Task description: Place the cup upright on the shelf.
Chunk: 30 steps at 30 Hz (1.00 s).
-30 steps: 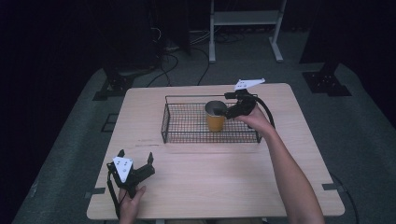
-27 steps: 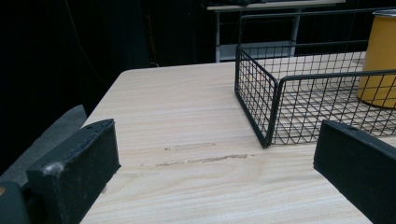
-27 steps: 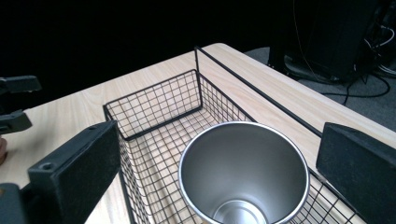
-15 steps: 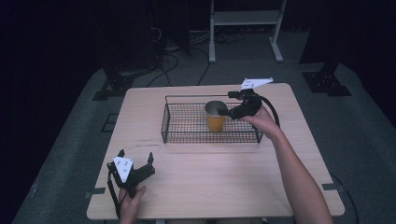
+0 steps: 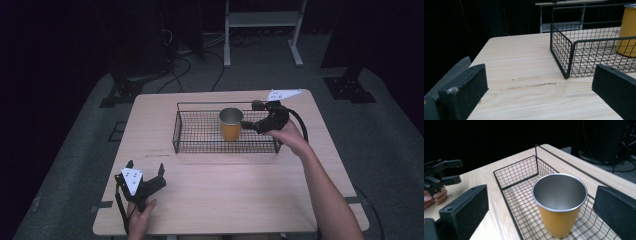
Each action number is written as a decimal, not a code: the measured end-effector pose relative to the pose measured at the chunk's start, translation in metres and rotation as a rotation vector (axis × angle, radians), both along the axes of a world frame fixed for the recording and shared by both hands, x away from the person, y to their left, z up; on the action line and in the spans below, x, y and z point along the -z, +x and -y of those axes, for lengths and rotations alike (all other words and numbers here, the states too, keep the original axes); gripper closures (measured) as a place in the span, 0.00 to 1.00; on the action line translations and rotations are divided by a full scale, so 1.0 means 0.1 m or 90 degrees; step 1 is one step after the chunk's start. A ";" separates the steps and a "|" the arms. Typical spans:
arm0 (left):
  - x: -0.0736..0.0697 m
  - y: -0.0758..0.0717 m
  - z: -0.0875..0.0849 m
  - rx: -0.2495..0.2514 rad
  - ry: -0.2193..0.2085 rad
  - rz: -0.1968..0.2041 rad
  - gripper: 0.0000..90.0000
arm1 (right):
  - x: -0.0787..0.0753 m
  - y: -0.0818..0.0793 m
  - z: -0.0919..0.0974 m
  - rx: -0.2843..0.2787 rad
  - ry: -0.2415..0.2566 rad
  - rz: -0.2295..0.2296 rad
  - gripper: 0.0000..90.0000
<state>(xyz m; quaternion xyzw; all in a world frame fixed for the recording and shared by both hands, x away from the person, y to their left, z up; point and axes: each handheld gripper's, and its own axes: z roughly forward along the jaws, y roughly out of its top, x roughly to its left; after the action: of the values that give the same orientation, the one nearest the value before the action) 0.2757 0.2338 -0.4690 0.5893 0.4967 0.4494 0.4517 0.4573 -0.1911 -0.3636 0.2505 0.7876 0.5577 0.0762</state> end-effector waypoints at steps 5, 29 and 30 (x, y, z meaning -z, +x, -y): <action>0.00 0.00 0.00 -0.004 0.000 0.000 0.00 | 0.04 -0.07 0.06 0.002 0.007 -0.001 0.00; 0.00 0.00 0.01 -0.003 0.002 -0.001 0.00 | 0.18 -0.34 0.29 -0.011 0.008 -0.012 0.00; 0.00 0.00 0.01 -0.003 0.002 -0.001 0.00 | 0.19 -0.36 0.29 -0.011 0.007 -0.010 0.00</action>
<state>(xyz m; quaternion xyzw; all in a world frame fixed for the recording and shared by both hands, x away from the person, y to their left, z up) 0.2759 0.2330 -0.4692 0.5892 0.4975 0.4511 0.4493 0.4216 -0.2203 -0.3823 0.2487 0.7874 0.5604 0.0637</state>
